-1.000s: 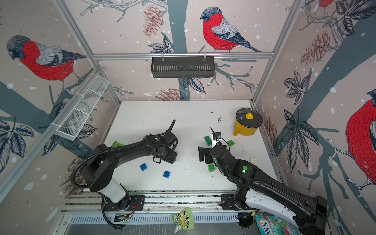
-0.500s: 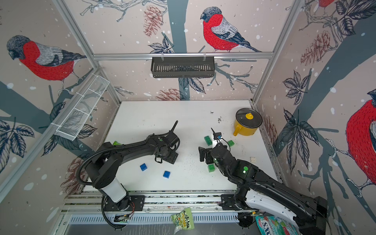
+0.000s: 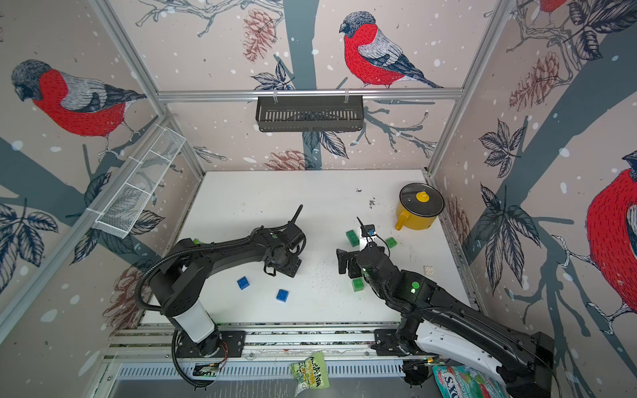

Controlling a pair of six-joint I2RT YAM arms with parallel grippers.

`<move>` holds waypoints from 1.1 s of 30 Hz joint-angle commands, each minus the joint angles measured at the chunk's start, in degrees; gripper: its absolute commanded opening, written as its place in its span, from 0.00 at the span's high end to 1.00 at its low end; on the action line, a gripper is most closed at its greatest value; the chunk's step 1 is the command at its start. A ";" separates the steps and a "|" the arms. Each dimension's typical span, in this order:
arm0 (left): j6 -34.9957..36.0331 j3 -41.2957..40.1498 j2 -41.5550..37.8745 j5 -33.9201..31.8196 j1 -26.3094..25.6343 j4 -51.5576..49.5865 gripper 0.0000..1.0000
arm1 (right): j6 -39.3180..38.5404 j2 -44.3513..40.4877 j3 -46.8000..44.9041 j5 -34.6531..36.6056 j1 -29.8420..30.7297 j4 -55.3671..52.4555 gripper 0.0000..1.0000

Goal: Assemble the letter h with lego
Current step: Pick up the lego brick from the center of the board.

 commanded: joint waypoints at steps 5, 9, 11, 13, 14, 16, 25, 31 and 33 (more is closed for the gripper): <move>-1.67 -0.65 -0.79 -1.01 -0.04 -1.66 0.28 | -0.56 0.39 0.01 1.04 0.01 0.38 0.00; -2.66 -1.03 -1.24 -0.49 -0.07 -1.81 0.30 | -0.54 0.48 -0.07 0.96 -0.03 0.45 0.01; -3.38 -1.10 -1.50 -0.50 -0.07 -1.97 0.31 | -0.61 0.63 -0.07 0.95 -0.01 0.41 0.00; -3.89 -1.35 -1.97 -0.50 -0.07 -1.68 0.32 | -0.61 0.70 -0.09 0.95 0.02 0.47 0.01; -4.18 -1.50 -2.15 -0.71 -0.06 -1.53 0.33 | -0.61 0.65 -0.07 0.95 0.02 0.47 0.01; -4.76 -1.72 -2.40 -1.01 -0.07 -0.99 0.33 | -0.66 0.71 -0.07 0.93 0.02 0.48 0.00; -6.63 -4.52 -1.89 0.78 -0.04 1.35 0.11 | -0.79 1.16 0.02 0.77 0.02 0.53 0.00; -7.00 -4.46 -1.69 0.10 -0.07 1.13 0.04 | -0.65 0.94 -0.06 0.74 -0.02 0.39 0.01; -7.25 -4.18 -1.44 0.10 -0.07 0.68 0.05 | -0.64 0.96 -0.07 0.78 0.02 0.41 0.00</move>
